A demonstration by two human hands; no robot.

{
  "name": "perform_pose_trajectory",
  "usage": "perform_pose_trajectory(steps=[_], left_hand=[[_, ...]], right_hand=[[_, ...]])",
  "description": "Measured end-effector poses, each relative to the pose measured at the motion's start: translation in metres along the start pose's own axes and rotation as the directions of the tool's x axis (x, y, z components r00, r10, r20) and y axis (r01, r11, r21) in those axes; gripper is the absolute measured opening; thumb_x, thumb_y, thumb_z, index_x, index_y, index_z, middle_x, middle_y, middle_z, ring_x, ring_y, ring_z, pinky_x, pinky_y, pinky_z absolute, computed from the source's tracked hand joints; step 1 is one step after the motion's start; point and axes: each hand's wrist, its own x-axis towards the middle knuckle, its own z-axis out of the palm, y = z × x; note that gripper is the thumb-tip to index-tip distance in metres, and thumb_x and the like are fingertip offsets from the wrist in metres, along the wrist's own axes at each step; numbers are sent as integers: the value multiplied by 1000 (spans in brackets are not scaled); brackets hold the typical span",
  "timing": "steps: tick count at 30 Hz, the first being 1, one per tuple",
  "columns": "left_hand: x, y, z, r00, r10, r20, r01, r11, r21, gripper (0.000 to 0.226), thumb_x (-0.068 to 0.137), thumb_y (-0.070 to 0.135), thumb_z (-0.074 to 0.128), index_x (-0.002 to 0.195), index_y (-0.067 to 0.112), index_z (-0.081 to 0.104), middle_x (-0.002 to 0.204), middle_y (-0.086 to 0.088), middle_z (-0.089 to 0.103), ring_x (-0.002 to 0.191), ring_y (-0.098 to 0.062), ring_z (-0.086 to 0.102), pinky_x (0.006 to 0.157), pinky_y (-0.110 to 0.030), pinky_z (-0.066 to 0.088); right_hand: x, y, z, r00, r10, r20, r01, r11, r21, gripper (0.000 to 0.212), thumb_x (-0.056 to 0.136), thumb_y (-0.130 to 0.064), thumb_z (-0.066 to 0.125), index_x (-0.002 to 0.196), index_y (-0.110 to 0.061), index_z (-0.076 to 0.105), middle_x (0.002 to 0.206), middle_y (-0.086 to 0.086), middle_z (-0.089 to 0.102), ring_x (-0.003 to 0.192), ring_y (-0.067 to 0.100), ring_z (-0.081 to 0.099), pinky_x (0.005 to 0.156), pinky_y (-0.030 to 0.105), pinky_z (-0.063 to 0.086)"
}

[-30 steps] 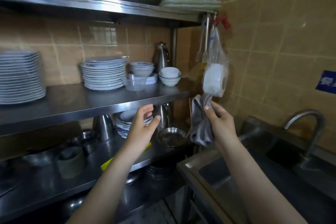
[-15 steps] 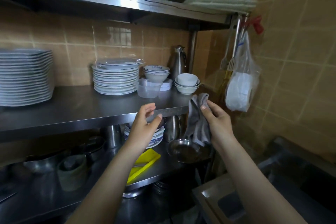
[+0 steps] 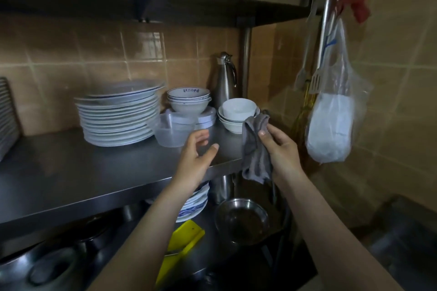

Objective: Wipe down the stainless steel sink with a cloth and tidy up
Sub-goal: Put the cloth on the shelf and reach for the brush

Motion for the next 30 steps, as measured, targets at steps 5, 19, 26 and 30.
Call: perform_pose_trajectory(steps=[5,19,26,30], left_hand=[[35,-26,3,1000,-17,-12,16,999,-41,31,84,13,63,99,37,50,110,13,55,103,-2,52,80,-12,39],[129,-89,22,995,-58,83,65,995,-82,30,85,9,62,107,23,48,109,8,54,105,-9,53,86,-17,38],[143,-108,36,986,-90,140,108,986,-128,30,85,8,60,100,32,48,106,12,54,107,-11,53,87,-20,38],[146,-112,41,986,-86,146,104,987,-121,28,85,7,60,101,27,48,107,9,54,106,-12,53,86,-18,38]], right_hand=[[41,18,5,999,35,-17,-35,999,12,42,88,-18,61,128,-8,54,120,13,63,108,26,62,98,45,47],[152,78,14,998,26,-56,-48,900,-434,31,83,-11,68,113,-6,64,110,7,66,105,20,61,98,39,47],[172,93,0,995,-96,-22,49,670,-741,37,77,-18,75,111,-7,66,95,-6,61,91,7,55,81,20,42],[175,97,0,998,-49,46,65,534,-843,33,87,-33,63,107,-8,68,94,-3,66,88,11,58,76,22,41]])
